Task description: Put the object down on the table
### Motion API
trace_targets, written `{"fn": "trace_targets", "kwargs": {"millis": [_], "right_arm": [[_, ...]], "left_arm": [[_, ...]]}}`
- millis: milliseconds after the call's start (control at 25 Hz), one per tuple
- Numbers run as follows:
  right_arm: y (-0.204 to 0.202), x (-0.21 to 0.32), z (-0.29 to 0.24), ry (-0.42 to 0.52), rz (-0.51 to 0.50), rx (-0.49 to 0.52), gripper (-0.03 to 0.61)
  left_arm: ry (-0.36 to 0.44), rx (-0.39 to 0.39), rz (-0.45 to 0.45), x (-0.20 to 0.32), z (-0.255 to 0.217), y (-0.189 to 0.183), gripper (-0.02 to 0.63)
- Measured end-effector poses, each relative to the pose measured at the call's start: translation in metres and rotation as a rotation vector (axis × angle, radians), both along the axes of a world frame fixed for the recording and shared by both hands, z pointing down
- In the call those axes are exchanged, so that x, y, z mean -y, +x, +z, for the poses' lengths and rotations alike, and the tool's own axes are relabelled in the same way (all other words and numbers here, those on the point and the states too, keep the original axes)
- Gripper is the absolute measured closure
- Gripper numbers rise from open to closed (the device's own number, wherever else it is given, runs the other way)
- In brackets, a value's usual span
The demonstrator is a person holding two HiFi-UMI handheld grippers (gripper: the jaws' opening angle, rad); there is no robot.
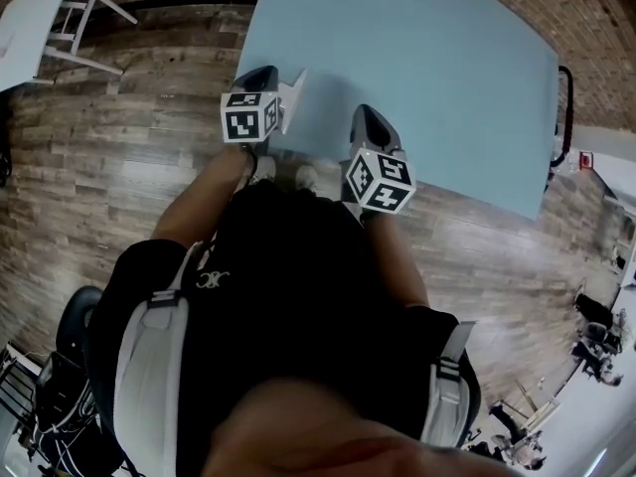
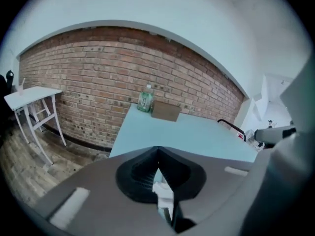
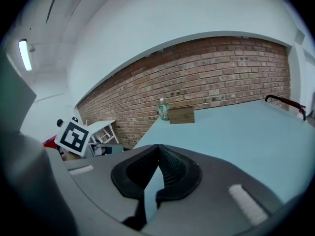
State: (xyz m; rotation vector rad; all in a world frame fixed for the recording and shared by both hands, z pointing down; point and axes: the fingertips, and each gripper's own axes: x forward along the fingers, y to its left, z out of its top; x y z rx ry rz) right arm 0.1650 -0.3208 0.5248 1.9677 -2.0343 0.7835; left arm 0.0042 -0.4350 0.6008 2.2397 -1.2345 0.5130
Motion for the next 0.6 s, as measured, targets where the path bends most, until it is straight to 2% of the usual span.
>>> {"fn": "trace_targets", "kwargs": {"millis": [160,400,480,600], "right_arm": [[0.001,0.007,-0.008,0.049,0.014,0.005,0.565],[-0.01,0.016,-0.023,0.131,-0.02,0.042,0.566],[-0.015,0.017,-0.025,0.14,-0.035,0.038,0.566],[-0.02,0.021,-0.028,0.159,-0.032,0.034,0.566]], "left_arm": [[0.072,-0.065,0.037,-0.004,-0.046,0.006,0.614],[0.284,-0.029,0.143,-0.025,-0.111,0.016,0.614],[0.299,-0.025,0.172,-0.033,-0.12,0.019,0.614],[0.262,-0.058,0.183,-0.039,-0.125,0.018,0.614]]}}
